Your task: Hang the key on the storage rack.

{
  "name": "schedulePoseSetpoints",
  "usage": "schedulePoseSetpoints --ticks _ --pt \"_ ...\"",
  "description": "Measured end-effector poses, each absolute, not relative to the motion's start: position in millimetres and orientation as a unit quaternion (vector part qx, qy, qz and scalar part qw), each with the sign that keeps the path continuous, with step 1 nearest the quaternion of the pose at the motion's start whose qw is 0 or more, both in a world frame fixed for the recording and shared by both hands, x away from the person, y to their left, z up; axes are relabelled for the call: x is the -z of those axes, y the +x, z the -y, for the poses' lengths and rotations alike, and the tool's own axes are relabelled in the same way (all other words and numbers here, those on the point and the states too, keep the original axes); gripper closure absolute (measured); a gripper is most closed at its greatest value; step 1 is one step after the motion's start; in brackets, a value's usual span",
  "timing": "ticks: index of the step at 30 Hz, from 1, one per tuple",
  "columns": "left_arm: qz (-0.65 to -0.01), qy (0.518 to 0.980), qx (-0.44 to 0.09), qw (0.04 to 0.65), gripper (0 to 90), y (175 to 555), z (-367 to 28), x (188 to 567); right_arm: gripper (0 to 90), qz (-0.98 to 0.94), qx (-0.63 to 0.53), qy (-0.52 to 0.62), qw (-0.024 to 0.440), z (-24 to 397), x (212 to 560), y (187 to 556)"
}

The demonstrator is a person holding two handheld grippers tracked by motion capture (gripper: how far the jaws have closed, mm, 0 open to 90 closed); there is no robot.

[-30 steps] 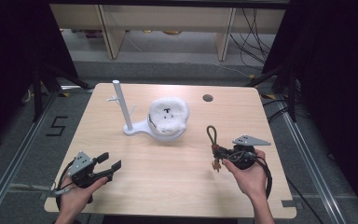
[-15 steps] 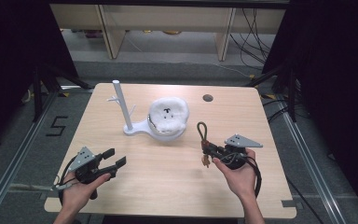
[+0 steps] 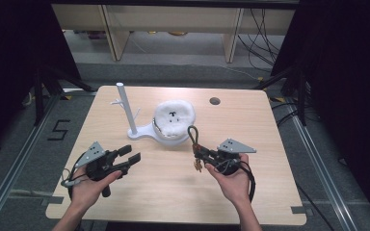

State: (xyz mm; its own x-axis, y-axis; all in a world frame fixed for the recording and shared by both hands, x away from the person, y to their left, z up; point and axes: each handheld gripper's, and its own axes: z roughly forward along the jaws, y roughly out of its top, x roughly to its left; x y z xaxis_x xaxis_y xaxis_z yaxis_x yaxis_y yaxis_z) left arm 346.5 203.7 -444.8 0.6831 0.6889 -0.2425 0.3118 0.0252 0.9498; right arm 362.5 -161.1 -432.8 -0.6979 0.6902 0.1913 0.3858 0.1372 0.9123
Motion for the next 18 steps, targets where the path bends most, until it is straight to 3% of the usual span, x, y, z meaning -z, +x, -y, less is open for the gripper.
schedulePoseSetpoints --ticks 18 --pt "-0.325 0.689 -0.125 0.636 60.1 368.5 -160.6 426.0 78.9 -0.740 -0.570 0.333 0.130 119.5 432.6 361.8"
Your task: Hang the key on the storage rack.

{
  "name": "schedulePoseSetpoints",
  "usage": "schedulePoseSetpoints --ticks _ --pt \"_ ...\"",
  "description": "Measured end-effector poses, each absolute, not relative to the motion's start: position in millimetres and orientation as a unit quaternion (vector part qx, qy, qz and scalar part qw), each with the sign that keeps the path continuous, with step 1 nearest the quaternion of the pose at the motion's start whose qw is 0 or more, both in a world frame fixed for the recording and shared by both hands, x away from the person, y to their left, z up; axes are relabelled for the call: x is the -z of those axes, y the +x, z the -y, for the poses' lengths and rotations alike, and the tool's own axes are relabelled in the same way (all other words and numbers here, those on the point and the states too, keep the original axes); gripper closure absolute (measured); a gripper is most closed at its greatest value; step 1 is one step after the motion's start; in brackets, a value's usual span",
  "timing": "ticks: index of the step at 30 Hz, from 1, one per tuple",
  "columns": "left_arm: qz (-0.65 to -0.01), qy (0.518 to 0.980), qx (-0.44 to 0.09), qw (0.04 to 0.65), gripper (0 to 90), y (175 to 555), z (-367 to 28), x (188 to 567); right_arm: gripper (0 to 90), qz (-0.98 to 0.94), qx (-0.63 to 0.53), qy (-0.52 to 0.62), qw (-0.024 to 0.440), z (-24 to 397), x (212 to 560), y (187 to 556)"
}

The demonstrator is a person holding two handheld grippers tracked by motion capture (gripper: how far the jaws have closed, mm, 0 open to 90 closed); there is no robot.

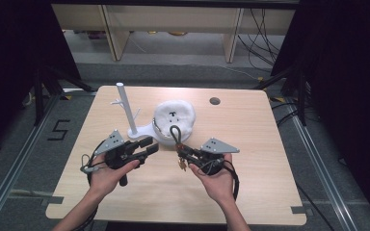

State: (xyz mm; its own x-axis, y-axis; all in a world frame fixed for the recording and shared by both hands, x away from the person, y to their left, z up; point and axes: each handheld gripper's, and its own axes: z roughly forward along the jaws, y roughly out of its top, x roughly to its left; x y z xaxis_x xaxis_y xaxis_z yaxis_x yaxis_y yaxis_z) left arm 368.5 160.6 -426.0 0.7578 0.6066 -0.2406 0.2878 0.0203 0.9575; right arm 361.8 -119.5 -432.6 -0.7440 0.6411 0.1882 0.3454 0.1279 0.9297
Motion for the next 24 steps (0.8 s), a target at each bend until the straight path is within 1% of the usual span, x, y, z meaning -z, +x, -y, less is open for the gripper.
schedulePoseSetpoints --ticks 11,16,18,20,21,22,24 --pt "-0.320 0.680 -0.089 0.654 66.5 375.9 -147.8 420.0 78.9 -0.745 -0.573 0.321 0.119 104.9 434.3 360.2" --pt "-0.315 0.676 -0.094 0.660 70.3 376.1 -146.3 417.7 78.9 -0.747 -0.575 0.313 0.116 100.7 434.5 359.3" --pt "-0.315 0.674 -0.095 0.661 72.1 375.8 -146.1 417.1 78.9 -0.748 -0.575 0.309 0.122 100.5 434.8 359.5" --pt "-0.310 0.676 -0.095 0.662 74.0 375.8 -145.5 416.2 78.9 -0.748 -0.575 0.309 0.114 99.0 435.5 358.7" --pt "-0.309 0.677 -0.095 0.661 74.9 375.8 -145.3 416.1 78.9 -0.750 -0.574 0.306 0.124 99.2 435.6 359.0" --pt "-0.309 0.678 -0.095 0.660 75.5 375.8 -145.1 416.2 78.9 -0.748 -0.576 0.308 0.115 98.1 435.9 358.5" --pt "-0.309 0.677 -0.095 0.661 76.9 375.8 -145.2 416.2 78.9 -0.748 -0.577 0.307 0.116 97.8 436.0 358.4"
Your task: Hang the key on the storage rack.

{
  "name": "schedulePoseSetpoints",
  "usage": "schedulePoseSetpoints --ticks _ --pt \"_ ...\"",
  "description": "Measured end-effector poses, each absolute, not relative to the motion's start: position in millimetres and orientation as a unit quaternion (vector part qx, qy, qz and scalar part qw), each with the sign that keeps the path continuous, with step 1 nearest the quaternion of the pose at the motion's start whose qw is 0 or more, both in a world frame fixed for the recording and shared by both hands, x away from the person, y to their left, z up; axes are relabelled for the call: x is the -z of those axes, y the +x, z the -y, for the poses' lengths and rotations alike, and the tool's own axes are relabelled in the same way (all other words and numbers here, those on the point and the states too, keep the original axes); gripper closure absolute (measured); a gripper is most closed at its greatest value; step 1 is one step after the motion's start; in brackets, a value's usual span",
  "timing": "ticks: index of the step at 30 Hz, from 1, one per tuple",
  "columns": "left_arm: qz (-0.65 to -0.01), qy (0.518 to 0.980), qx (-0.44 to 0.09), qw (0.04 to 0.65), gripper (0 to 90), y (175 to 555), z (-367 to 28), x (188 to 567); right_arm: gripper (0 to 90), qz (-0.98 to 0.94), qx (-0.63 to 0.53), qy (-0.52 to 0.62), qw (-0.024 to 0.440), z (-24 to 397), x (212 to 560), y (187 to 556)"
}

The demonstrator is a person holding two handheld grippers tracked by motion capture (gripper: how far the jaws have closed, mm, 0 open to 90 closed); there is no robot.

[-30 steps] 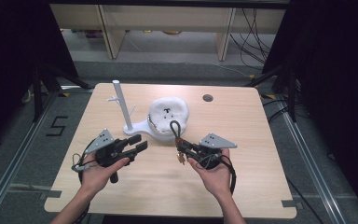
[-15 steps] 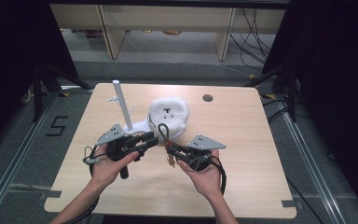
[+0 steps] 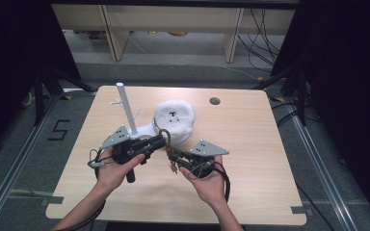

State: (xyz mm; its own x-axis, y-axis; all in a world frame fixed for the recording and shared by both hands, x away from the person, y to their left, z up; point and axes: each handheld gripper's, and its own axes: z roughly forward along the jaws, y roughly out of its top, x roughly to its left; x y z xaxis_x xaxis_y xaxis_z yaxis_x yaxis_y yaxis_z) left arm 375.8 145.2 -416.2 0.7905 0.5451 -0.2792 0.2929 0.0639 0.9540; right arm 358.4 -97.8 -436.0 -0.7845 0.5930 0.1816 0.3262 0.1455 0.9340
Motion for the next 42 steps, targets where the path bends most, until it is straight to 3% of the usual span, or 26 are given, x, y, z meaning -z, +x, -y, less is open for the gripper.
schedulePoseSetpoints --ticks 25,33,42 --pt "-0.300 0.679 -0.088 0.664 83.7 374.0 -146.1 413.8 78.2 -0.740 -0.589 0.302 0.115 91.5 433.0 356.9" --pt "-0.308 0.685 -0.122 0.649 83.8 375.1 -157.4 410.6 64.1 -0.736 -0.588 0.310 0.128 96.9 428.4 358.4" --pt "-0.312 0.690 -0.163 0.633 83.8 372.5 -175.4 407.1 59.9 -0.741 -0.573 0.321 0.141 111.7 434.9 357.6"
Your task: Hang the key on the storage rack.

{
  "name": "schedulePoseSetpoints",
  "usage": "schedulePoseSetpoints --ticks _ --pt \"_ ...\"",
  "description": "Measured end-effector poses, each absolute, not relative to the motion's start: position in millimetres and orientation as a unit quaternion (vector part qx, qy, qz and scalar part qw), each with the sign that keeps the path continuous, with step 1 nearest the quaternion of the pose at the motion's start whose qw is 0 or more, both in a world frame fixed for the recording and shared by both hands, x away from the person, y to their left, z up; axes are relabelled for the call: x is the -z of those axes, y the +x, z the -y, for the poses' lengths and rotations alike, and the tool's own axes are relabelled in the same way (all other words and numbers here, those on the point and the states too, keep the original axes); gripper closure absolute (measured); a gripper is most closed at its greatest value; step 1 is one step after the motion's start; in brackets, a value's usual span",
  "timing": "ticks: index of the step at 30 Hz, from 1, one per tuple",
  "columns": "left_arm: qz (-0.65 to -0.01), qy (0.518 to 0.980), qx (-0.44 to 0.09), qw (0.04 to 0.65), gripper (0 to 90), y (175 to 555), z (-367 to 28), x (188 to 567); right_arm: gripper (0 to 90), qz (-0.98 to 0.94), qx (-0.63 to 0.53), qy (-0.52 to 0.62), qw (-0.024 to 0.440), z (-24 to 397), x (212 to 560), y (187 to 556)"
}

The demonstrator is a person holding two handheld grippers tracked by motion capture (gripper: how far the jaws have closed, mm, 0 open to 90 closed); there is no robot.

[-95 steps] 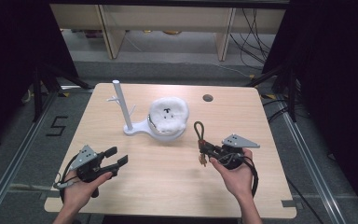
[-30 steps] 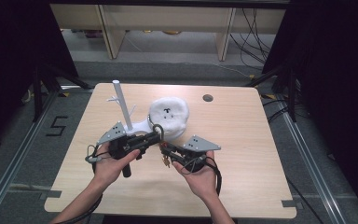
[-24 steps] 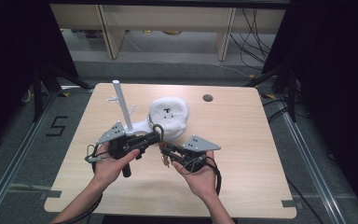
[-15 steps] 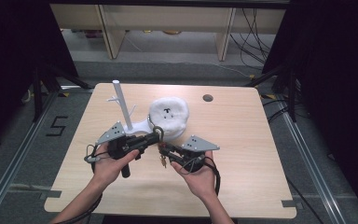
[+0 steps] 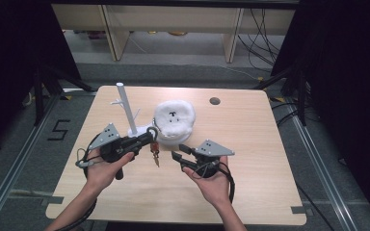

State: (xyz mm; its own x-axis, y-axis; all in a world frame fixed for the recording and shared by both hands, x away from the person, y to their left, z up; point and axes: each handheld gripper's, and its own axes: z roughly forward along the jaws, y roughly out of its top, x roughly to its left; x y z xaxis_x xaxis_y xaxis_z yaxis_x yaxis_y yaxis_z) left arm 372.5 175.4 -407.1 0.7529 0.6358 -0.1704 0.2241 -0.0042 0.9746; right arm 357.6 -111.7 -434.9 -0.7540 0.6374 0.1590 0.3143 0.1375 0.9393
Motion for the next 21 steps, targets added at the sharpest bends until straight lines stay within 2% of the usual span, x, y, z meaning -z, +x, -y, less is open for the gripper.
schedulePoseSetpoints --ticks 3,21 --pt "-0.318 0.690 -0.168 0.628 83.7 371.2 -182.0 407.6 59.1 -0.741 -0.566 0.326 0.157 119.7 438.5 357.3" --pt "-0.346 0.682 -0.194 0.614 83.8 368.9 -213.0 407.8 54.5 -0.737 -0.545 0.361 0.169 151.1 446.7 353.5"
